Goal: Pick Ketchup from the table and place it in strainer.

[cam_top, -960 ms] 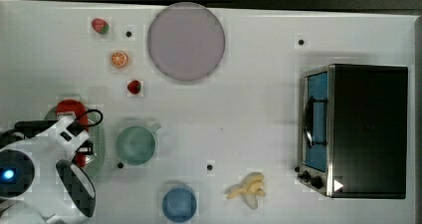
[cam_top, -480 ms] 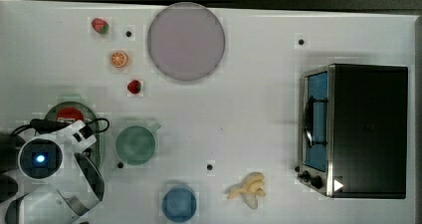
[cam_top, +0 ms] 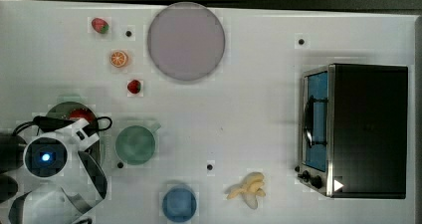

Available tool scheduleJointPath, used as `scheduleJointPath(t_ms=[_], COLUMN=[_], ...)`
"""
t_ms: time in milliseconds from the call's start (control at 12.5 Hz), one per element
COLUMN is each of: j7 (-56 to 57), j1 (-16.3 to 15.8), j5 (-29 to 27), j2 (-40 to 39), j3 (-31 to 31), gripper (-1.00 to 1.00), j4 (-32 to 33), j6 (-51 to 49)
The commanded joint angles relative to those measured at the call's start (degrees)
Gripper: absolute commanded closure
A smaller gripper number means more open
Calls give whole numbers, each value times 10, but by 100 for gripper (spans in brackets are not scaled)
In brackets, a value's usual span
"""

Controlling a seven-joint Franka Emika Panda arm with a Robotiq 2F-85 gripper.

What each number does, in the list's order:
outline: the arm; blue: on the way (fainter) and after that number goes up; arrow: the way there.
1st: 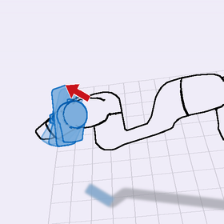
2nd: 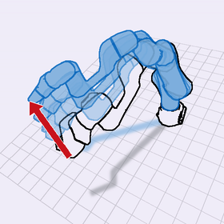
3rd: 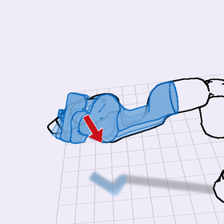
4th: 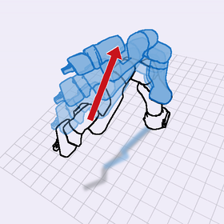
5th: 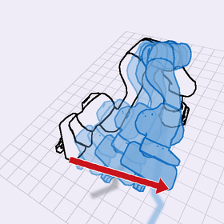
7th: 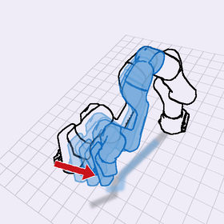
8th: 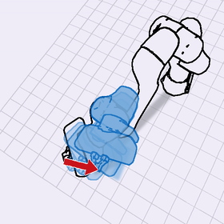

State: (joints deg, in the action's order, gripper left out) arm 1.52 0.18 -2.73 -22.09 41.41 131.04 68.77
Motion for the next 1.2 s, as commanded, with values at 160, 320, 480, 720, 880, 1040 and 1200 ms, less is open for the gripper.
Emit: scheduleJointPath(t_ms=[160, 320, 480, 720, 880, 1040, 1200], j7=[-34, -34, -34, -34, -34, -31, -27], j1=[57, 96, 129, 151, 153, 153, 153], j5=[-6, -6, -6, -6, -15, -35, -36], j2=[99, 151, 205, 278, 316, 340, 348], j3=[-12, -31, -65, -134, -185, -232, -261], gripper=[-100, -100, -100, -100, -100, -100, -100], j4=[-13, -14, -25, -62, -98, -143, -187], j6=[-40, -103, -173, -297, -399, -495, -588])
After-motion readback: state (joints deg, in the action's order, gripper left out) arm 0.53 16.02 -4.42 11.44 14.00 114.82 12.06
